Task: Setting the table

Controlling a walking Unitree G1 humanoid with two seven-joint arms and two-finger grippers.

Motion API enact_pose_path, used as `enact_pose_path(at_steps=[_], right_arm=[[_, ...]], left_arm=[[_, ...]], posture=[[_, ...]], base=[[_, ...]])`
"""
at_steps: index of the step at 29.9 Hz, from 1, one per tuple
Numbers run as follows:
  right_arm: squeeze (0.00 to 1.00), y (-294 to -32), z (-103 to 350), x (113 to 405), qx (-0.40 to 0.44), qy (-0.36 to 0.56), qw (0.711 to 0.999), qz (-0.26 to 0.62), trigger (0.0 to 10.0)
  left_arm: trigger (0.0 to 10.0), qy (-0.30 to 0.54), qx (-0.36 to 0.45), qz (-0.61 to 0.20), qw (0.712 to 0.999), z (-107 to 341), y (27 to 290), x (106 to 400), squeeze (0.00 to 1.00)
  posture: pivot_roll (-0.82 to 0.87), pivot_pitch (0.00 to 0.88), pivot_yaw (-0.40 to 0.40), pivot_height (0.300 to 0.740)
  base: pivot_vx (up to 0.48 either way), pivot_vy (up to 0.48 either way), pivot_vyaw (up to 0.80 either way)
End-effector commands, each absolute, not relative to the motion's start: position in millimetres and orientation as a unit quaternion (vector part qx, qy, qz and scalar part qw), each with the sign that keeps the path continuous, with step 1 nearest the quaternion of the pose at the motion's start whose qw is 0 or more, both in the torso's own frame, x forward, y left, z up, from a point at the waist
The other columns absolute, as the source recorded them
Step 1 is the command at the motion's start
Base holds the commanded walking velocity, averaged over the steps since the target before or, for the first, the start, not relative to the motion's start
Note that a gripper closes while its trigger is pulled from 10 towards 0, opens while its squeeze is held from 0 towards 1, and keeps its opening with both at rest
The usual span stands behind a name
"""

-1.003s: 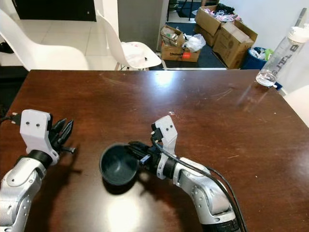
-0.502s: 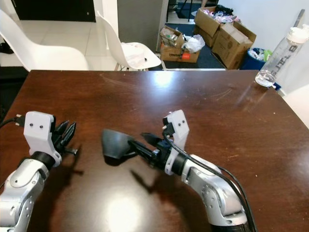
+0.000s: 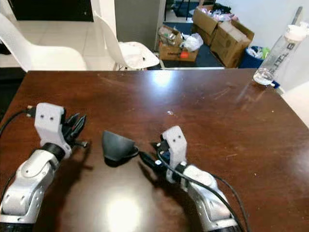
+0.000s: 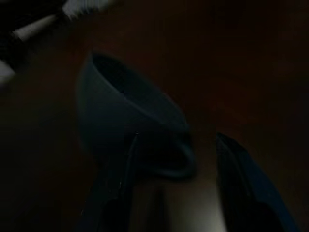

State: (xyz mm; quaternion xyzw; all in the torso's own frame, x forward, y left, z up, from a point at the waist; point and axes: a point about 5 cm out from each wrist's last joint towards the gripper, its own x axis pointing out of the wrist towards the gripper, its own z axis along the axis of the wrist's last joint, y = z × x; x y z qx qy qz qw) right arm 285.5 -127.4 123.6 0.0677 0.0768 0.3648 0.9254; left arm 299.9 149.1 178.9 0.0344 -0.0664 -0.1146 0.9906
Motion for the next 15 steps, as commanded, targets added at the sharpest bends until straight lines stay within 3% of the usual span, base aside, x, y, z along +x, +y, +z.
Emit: enact_pose_path(at_steps=[1, 10, 15], right_arm=[[0.0, -129, 118, 288, 0.103, 0.074, 0.923, 0.364, 10.0], [0.0, -134, 124, 289, 0.128, 0.047, 0.925, 0.355, 10.0], [0.0, -136, 126, 291, 0.139, 0.039, 0.925, 0.351, 10.0]], left_arm=[[10.0, -0.096, 0.053, -0.141, 0.984, 197, 145, 299, 0.0], [10.0, -0.072, 0.091, -0.314, 0.942, 213, 138, 272, 0.0], [10.0, -0.069, 0.124, -0.314, 0.939, 201, 116, 285, 0.0]], posture=[[0.0, 0.09, 0.071, 0.74], [0.02, 0.099, 0.072, 0.74], [0.01, 0.09, 0.074, 0.74]], base=[[0.0, 0.0, 0.0], [0.0, 0.0, 0.0], [0.0, 0.0, 0.0]])
